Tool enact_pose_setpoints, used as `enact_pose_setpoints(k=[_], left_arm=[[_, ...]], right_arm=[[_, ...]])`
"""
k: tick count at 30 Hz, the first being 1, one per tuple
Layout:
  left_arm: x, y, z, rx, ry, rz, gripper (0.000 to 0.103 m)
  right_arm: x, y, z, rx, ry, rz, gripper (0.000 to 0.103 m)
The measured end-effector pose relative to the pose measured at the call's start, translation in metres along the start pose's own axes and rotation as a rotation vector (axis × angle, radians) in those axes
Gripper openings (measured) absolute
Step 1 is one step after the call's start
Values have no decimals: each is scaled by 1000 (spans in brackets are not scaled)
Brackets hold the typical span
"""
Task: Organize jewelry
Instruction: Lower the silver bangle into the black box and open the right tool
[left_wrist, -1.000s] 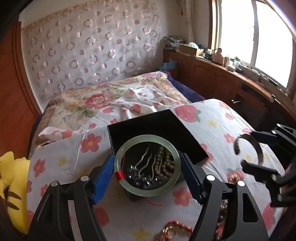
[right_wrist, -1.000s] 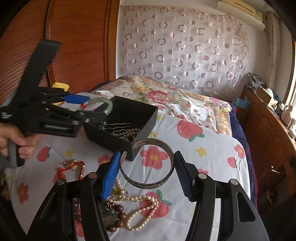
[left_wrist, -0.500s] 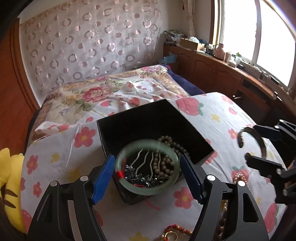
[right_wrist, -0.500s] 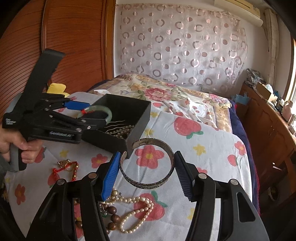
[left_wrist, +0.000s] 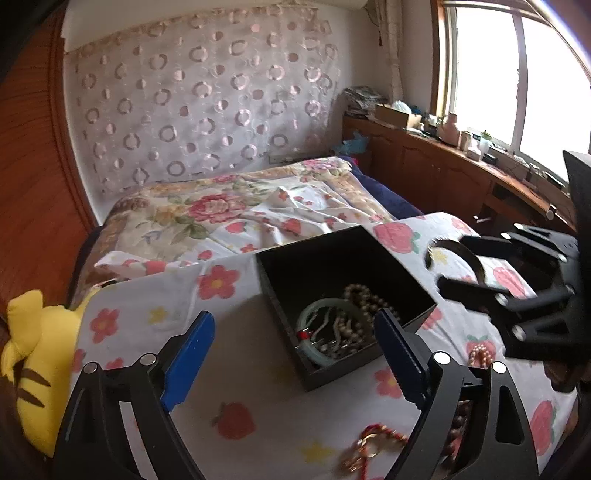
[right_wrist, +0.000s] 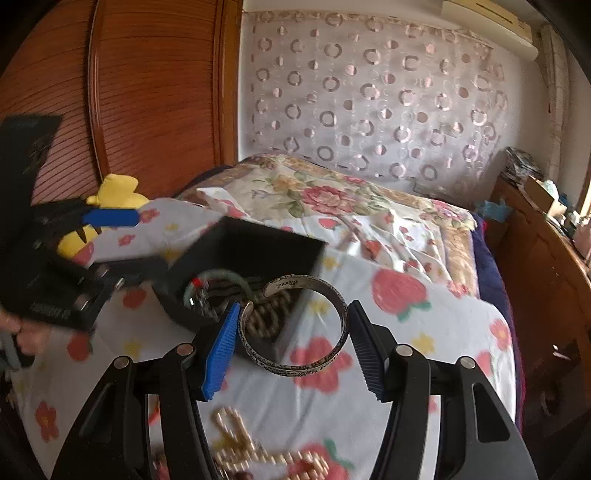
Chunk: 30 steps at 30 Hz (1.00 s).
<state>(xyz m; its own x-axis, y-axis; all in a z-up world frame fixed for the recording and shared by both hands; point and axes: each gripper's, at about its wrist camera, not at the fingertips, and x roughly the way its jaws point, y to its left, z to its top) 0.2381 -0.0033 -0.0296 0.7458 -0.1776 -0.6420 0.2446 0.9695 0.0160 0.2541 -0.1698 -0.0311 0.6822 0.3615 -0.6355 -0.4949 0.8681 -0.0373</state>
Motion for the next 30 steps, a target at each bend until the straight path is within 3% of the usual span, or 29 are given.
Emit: enact_pose_setpoints(k=[3,11,18,24,30], left_arm=[[-9,11,-9,-14,-14,11,91],[-29,37,-39,-43,-19,18,92],[-33,50,-56,-58,-3,21,93],[-34,51,-62,-62,-3,13,93],[-30,35,-69,-48,0,-14,93]], right_arm=[[18,8,12,-13,14,12,61],[69,30,31,-64,89,-19,62],[84,36,33,-67,110,-68,62],[71,30,37,-59,84,-90,63],[21,28,20,-65,44,-68,63]])
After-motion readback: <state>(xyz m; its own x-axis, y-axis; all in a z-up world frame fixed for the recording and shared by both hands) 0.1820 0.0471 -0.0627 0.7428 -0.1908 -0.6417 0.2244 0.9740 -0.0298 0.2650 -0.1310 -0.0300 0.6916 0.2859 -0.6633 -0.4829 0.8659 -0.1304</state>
